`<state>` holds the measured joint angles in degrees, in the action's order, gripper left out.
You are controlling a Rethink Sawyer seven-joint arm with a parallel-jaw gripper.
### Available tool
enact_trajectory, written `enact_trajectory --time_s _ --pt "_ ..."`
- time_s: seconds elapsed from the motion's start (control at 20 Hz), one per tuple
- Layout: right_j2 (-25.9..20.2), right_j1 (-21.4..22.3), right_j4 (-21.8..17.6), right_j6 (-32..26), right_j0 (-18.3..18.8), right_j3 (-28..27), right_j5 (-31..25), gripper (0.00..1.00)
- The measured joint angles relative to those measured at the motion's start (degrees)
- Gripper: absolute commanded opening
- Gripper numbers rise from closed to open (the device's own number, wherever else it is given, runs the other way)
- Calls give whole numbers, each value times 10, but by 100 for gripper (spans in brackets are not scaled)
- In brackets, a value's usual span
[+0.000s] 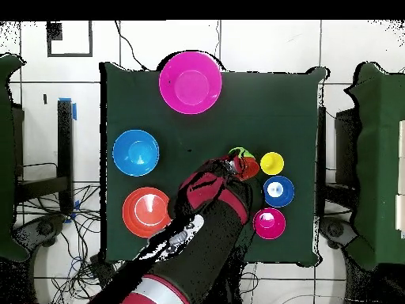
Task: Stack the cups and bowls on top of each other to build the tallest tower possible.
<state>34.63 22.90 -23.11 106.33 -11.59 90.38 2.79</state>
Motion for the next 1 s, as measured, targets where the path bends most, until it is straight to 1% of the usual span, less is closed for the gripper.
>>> enact_trajectory --time_s 0.15,0.5,0.65,1.0 --pt "2 -22 0 0 -11 0 0 0" --pt "3 -59 0 0 -13 1 4 0" --pt "3 -66 0 0 -9 4 13 0" --pt "3 -66 -12 0 15 17 61 0"
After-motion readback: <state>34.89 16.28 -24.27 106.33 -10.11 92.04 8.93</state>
